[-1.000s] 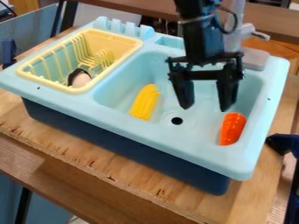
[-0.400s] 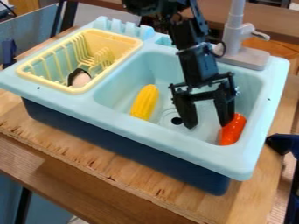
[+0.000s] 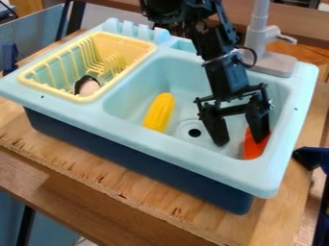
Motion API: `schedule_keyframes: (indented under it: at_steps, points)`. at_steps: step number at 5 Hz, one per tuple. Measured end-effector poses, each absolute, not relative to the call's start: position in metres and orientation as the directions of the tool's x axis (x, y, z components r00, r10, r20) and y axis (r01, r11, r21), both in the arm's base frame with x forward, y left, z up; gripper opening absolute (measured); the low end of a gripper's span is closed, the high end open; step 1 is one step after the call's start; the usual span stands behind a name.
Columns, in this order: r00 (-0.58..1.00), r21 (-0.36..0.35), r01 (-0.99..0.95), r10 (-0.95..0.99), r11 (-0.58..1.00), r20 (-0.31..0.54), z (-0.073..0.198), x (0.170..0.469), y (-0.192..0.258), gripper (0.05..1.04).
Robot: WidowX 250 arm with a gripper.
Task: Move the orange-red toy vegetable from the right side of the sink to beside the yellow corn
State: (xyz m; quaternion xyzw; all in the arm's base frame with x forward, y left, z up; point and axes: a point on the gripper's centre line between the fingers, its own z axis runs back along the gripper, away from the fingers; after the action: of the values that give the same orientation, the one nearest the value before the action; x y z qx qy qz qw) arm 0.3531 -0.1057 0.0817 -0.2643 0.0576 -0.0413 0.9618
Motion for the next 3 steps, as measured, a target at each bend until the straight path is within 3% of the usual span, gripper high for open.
schedule_keyframes:
  at_steps: [2, 3]
  points:
    - [0.994, -0.529, 0.02, -0.074, 0.848, -0.08, 0.0776, 0.3537, -0.1105, 0.952]
    - [0.995, -0.514, -0.014, -0.04, 0.858, -0.095, 0.0723, 0.3525, -0.1068, 0.665]
